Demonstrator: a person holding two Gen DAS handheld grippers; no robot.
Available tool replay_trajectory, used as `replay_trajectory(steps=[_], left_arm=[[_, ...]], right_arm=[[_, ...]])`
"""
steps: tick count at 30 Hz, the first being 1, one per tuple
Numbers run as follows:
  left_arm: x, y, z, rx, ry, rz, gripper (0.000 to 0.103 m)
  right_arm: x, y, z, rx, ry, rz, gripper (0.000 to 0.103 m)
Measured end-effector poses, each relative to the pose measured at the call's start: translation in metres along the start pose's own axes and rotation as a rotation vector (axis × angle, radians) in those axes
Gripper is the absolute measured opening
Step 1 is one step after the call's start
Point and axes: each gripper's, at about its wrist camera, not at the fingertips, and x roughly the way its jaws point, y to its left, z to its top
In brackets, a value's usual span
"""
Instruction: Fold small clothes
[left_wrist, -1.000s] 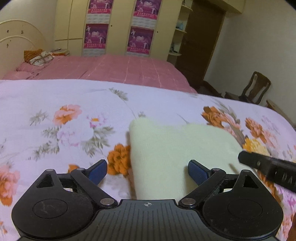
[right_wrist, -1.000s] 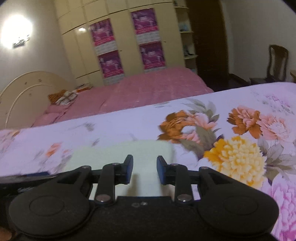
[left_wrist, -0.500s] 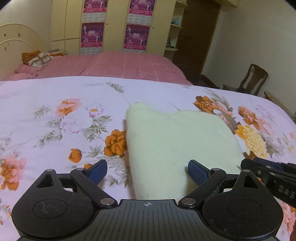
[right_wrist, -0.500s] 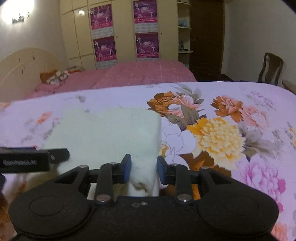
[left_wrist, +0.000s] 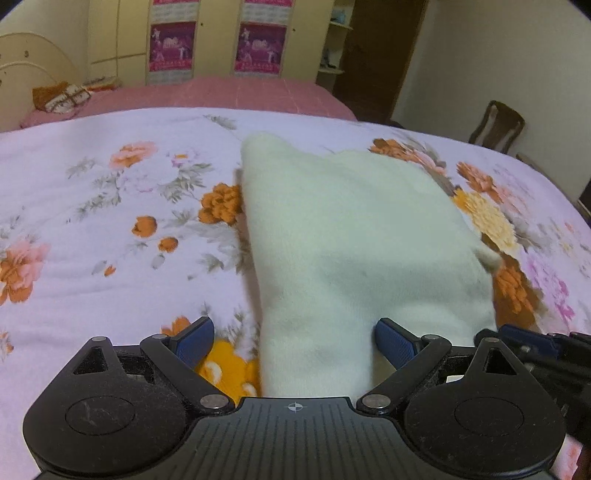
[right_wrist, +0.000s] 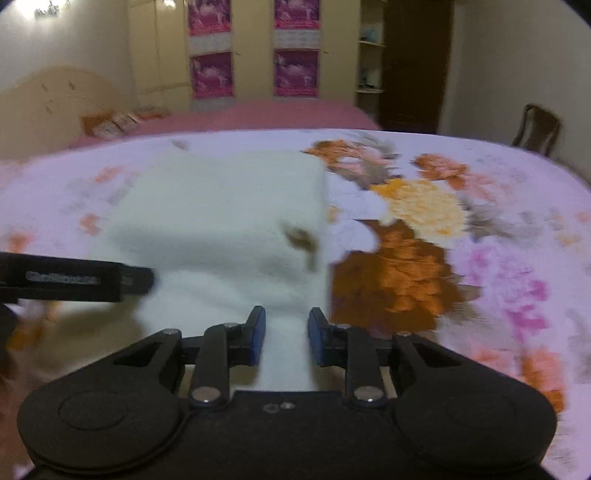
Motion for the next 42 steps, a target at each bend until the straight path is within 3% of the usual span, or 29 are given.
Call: replay_trajectory(steps=[3, 5, 14, 18, 19, 22, 26, 28, 31, 33, 36, 42], left_arm=[[-0.013, -0.002, -0.013, 0.028, -0.002, -0.014, 0.093], [-0.018, -0.001, -0.022, 0.028, 0.003, -0.019, 0.093], [-0.041, 0.004, -0.037, 0.041, -0.002, -0.014, 0.093], [-0.045, 0.008, -0.037, 0.026, -0.012, 0.005, 0.094], [-0.045, 0.008, -0.036, 0.018, -0.01, 0.007, 0.094], [-0.043, 0.008, -0.033, -0.007, -0.009, 0.012, 0.093], [-0.043, -0.002, -0.025, -0.007, -0.026, 0.012, 0.094], [-0.034, -0.007, -0.024, 0.008, -0.016, 0.026, 0.094], [-0.025, -0.007, -0.028, 0.002, 0.004, 0.041, 0.094], [-0.026, -0.007, -0.027, 0.003, 0.008, 0.045, 0.094], [-0.029, -0.008, -0.02, -0.015, 0.008, 0.048, 0.093], [-0.033, 0.005, 0.003, -0.083, -0.064, 0.082, 0.093]], right_arm=[[-0.017, -0.01, 0.002, 0.091, 0.005, 0.038, 0.025], [-0.027, -0.008, -0.004, 0.111, 0.015, 0.068, 0.034], [-0.038, 0.01, -0.028, 0.083, 0.039, 0.029, 0.021], [-0.024, -0.005, -0.021, 0.2, 0.056, 0.058, 0.022], [-0.021, -0.004, -0.02, 0.186, 0.062, 0.067, 0.022], [-0.023, -0.002, -0.018, 0.087, 0.075, 0.105, 0.008], [-0.05, -0.015, -0.02, 0.018, 0.036, 0.084, 0.006], [-0.046, -0.024, -0.027, 0.035, 0.079, 0.095, 0.006], [-0.037, -0.028, -0.028, 0.034, 0.091, 0.135, 0.009], [-0.042, -0.035, -0.016, 0.089, 0.068, 0.184, 0.023], [-0.04, -0.044, 0.006, 0.14, 0.006, 0.23, 0.034], [0.005, -0.05, 0.037, 0.232, 0.018, 0.232, 0.035]])
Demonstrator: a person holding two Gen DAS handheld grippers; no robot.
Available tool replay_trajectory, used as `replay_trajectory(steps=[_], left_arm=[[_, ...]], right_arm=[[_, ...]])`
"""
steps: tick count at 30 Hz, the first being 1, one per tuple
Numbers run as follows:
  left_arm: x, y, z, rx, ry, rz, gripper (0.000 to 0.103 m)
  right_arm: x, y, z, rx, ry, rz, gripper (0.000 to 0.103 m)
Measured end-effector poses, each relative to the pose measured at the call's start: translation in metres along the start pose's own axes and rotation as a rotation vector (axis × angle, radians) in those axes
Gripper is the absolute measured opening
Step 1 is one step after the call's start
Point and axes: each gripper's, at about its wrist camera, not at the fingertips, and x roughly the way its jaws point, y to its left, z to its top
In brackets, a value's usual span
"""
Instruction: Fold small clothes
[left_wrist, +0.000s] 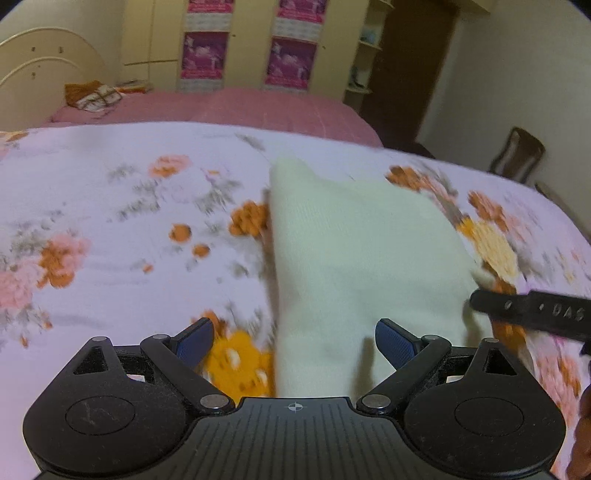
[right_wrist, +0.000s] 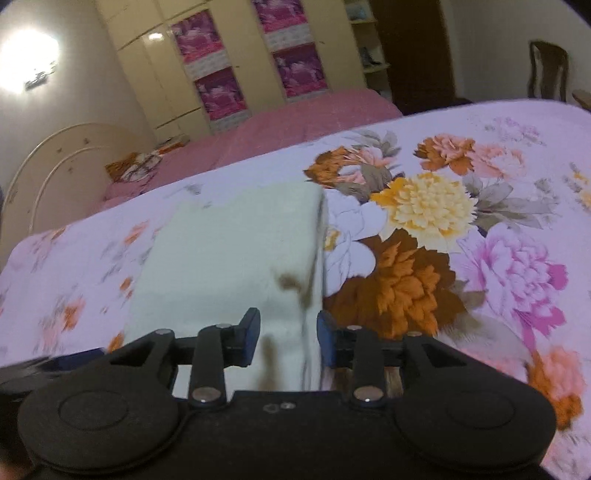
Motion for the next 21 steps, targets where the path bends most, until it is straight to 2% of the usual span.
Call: replay_trajectory(steps=[5, 7, 8, 11, 13, 15, 16, 17, 19, 21], left_arm=[[0.013, 0.005, 0.009, -0.018, -0.005, 0.032, 0.093], [0.018, 0.005, 0.01, -0.02, -0.001, 0.037, 0.093], [0.02, 0.003, 0.01, -0.019, 0.002, 0.038, 0.093], [0.019, -0.001, 0.012, -0.027, -0.005, 0.026, 0.094], [0.02, -0.004, 0.012, -0.028, -0.011, 0.016, 0.094], [0.03, -0.007, 0.009, -0.013, 0.016, 0.025, 0.094], [0.037, -0.008, 0.006, -0.008, 0.04, 0.025, 0.094], [0.04, -0.007, 0.004, -0.015, 0.048, 0.02, 0.094], [0.038, -0.007, 0.002, -0.03, 0.044, 0.02, 0.094], [0.036, -0.007, 0.005, -0.03, 0.048, 0.016, 0.094]], right_arm=[[0.021, 0.001, 0.003, 0.022, 0.022, 0.039, 0.03], [0.022, 0.005, 0.001, -0.004, 0.017, 0.032, 0.015], [0.022, 0.009, 0.001, -0.034, 0.013, 0.023, 0.01], [0.014, 0.015, -0.002, -0.109, -0.034, -0.03, 0.007], [0.007, 0.005, -0.007, -0.092, -0.05, -0.072, 0.003], [0.019, -0.011, -0.015, -0.064, 0.024, -0.063, 0.004], [0.022, -0.015, -0.017, -0.064, 0.032, -0.038, 0.004], [0.021, -0.016, -0.015, -0.066, 0.025, -0.028, 0.005], [0.016, -0.017, -0.009, -0.051, 0.017, -0.031, 0.017], [0.005, -0.017, -0.004, -0.051, -0.014, -0.028, 0.019]])
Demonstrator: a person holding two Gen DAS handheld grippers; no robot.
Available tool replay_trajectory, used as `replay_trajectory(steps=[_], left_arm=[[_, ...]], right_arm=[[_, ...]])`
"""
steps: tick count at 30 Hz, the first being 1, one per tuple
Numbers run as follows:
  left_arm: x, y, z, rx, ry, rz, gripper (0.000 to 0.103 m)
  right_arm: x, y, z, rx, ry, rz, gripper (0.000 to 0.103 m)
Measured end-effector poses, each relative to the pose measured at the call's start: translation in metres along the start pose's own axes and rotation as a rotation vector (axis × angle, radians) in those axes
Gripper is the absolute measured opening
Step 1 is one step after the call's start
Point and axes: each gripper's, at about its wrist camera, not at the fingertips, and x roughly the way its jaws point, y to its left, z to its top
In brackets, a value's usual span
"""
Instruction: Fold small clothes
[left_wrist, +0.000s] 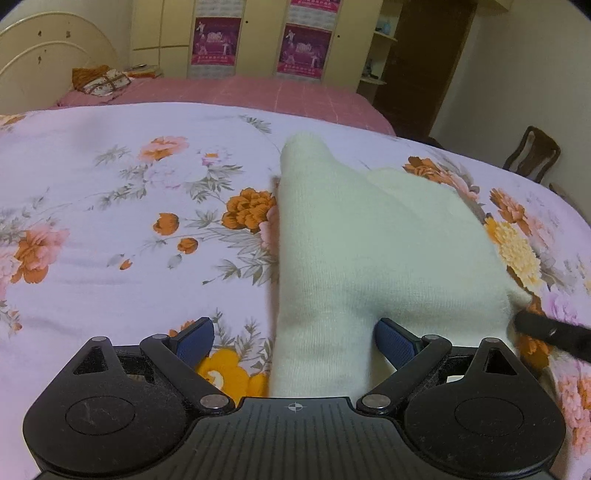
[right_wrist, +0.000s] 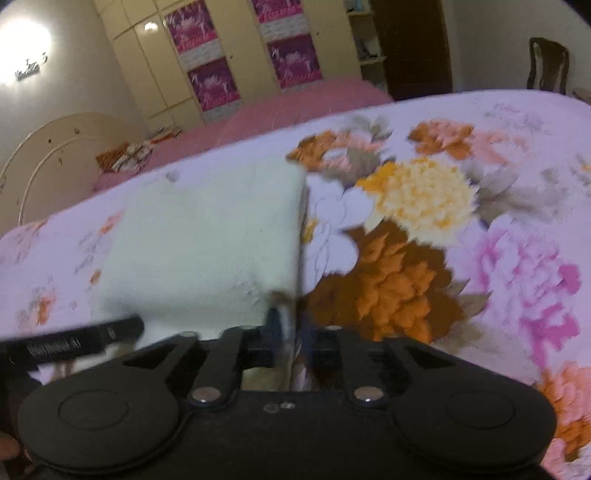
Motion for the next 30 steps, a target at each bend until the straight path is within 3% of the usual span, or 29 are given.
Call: replay_trajectory(steps=[4, 6, 8, 18, 21, 25, 28, 30], left_arm=[[-0.006, -0.001, 0.008, -0.008, -0.019, -0.006, 0.094], [-0.007, -0.002, 0.012, -0.012, -0.026, -0.011, 0.094], [-0.007, -0.003, 0.016, -0.01, -0.028, -0.014, 0.094], [0.004, 0.005, 0.026, -0.052, -0.028, -0.018, 0.103], [0.02, 0.011, 0.024, -0.082, 0.026, -0.066, 0.103], [0.022, 0.017, 0.024, -0.114, 0.04, -0.11, 0.102], [0.027, 0.017, 0.025, -0.134, 0.057, -0.152, 0.102], [0.03, 0.014, 0.025, -0.127, 0.057, -0.17, 0.102]], right_arm=[[-0.017, 0.006, 0.013, -0.005, -0.079, 0.003, 0.025], [-0.019, 0.013, 0.021, -0.025, -0.103, 0.012, 0.045], [-0.015, 0.02, 0.026, -0.046, -0.114, 0.014, 0.054], [0.013, 0.029, 0.028, -0.068, -0.07, -0.003, 0.053], [0.035, 0.017, 0.021, -0.033, 0.031, -0.01, 0.054], [0.036, -0.001, 0.016, 0.078, 0.042, 0.058, 0.053], [0.037, -0.005, 0.02, 0.1, 0.052, 0.097, 0.065], [0.045, -0.009, 0.02, 0.13, 0.078, 0.127, 0.061]])
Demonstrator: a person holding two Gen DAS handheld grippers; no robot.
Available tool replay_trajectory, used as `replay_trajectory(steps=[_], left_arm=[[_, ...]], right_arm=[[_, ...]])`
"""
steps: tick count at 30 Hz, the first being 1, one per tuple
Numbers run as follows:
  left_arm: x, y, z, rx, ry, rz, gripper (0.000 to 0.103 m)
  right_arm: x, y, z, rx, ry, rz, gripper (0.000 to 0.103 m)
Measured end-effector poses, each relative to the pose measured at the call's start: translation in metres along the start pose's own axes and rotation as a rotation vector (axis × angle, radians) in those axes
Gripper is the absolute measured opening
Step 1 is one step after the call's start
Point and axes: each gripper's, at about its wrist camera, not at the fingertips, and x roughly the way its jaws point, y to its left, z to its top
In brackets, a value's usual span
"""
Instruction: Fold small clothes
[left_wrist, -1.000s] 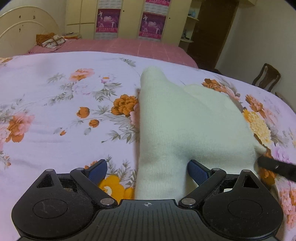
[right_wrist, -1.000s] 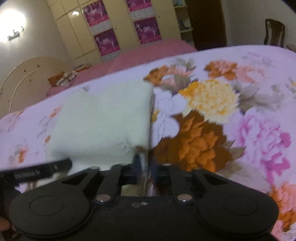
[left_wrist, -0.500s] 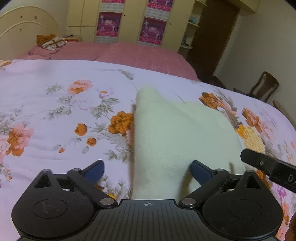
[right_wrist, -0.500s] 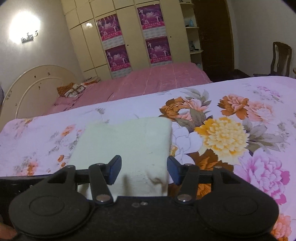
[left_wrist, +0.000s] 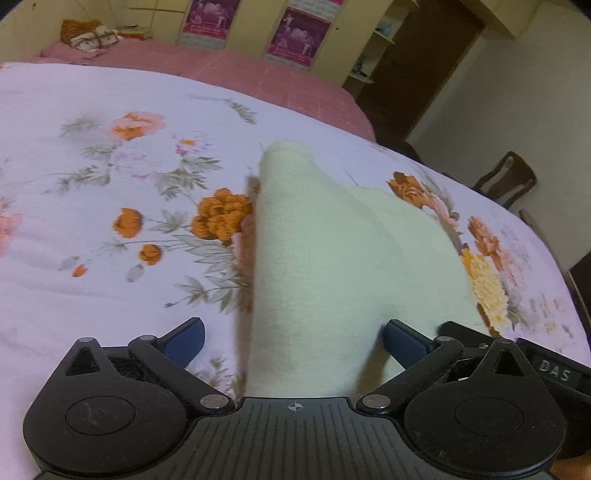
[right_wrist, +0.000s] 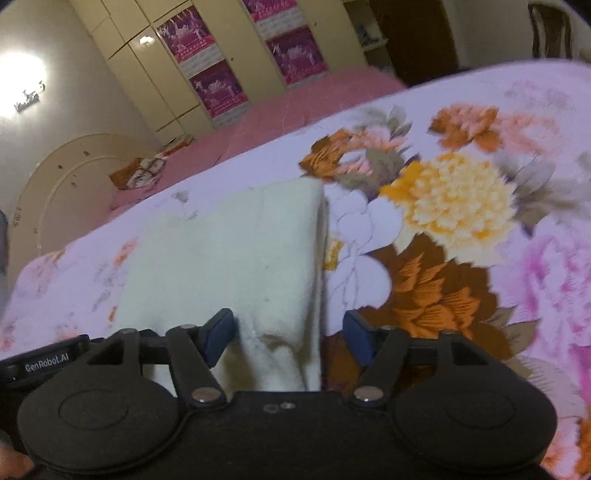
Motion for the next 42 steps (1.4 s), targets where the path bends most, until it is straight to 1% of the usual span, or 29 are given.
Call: replay_trajectory(steps=[1, 2, 3, 4, 5, 6, 7, 8, 9, 10, 11, 12, 13, 16, 20, 25, 29, 34, 37, 39, 42], left_arm=[[0.001, -0.001, 0.0, 0.002, -0.001, -0.01, 0.101], [0.002, -0.001, -0.001, 0.002, -0.004, -0.018, 0.1], [0.002, -0.002, -0.001, 0.0, -0.007, -0.026, 0.1], [0.002, -0.002, -0.001, -0.004, -0.01, -0.039, 0.092], [0.003, -0.003, -0.001, -0.014, -0.012, -0.058, 0.087], [0.003, -0.004, -0.001, -0.031, -0.006, -0.078, 0.078], [0.003, -0.006, -0.001, -0.042, -0.005, -0.079, 0.077], [0.003, -0.008, -0.001, -0.046, -0.009, -0.076, 0.076], [0.003, -0.008, -0.002, -0.052, -0.011, -0.075, 0.07], [0.0, -0.007, -0.002, -0.064, -0.015, -0.077, 0.063], [-0.002, -0.006, -0.001, -0.068, -0.02, -0.08, 0.059], [-0.006, -0.006, -0.001, -0.066, -0.027, -0.086, 0.053], [-0.01, -0.005, 0.0, -0.06, -0.036, -0.091, 0.05], [-0.021, -0.004, 0.004, -0.059, -0.062, -0.094, 0.047], [-0.044, 0.003, 0.013, -0.058, -0.107, -0.099, 0.047], [-0.086, 0.033, 0.024, -0.046, -0.165, -0.075, 0.047], [-0.125, 0.079, 0.035, -0.048, -0.222, -0.014, 0.047], [-0.161, 0.149, 0.048, -0.047, -0.272, 0.053, 0.047], [-0.168, 0.196, 0.056, -0.054, -0.276, 0.078, 0.047], [-0.169, 0.229, 0.059, -0.069, -0.27, 0.09, 0.047], [-0.165, 0.268, 0.061, -0.074, -0.262, 0.102, 0.047]], right_arm=[[0.002, -0.002, -0.001, 0.016, 0.005, 0.021, 0.059], [0.004, -0.003, -0.001, 0.03, 0.011, 0.043, 0.051], [0.006, -0.005, -0.001, 0.045, 0.015, 0.058, 0.051], [0.008, -0.007, -0.001, 0.056, 0.013, 0.069, 0.051], [0.01, -0.01, -0.001, 0.069, 0.011, 0.084, 0.051], [0.012, -0.012, -0.001, 0.084, 0.009, 0.098, 0.051], [0.014, -0.014, 0.0, 0.097, 0.009, 0.11, 0.051], [0.016, -0.014, 0.002, 0.102, 0.012, 0.115, 0.049], [0.017, -0.012, 0.003, 0.103, 0.017, 0.115, 0.043], [0.017, -0.011, 0.004, 0.11, 0.028, 0.129, 0.038], [0.016, -0.009, 0.004, 0.111, 0.028, 0.135, 0.035], [0.013, -0.007, 0.004, 0.095, 0.019, 0.132, 0.033], [0.01, -0.005, 0.003, 0.084, 0.008, 0.131, 0.033], [0.0, 0.002, 0.004, 0.084, -0.031, 0.149, 0.032], [-0.014, 0.022, 0.011, 0.065, -0.06, 0.182, 0.032], [-0.023, 0.064, 0.017, 0.03, -0.083, 0.239, 0.032], [-0.012, 0.112, 0.015, 0.003, -0.074, 0.303, 0.032], [0.018, 0.182, -0.001, -0.019, -0.062, 0.379, 0.032], [0.04, 0.223, -0.012, -0.025, -0.059, 0.399, 0.031], [0.057, 0.249, -0.021, -0.026, -0.049, 0.397, 0.031], [0.082, 0.282, -0.033, -0.042, -0.034, 0.387, 0.031]])
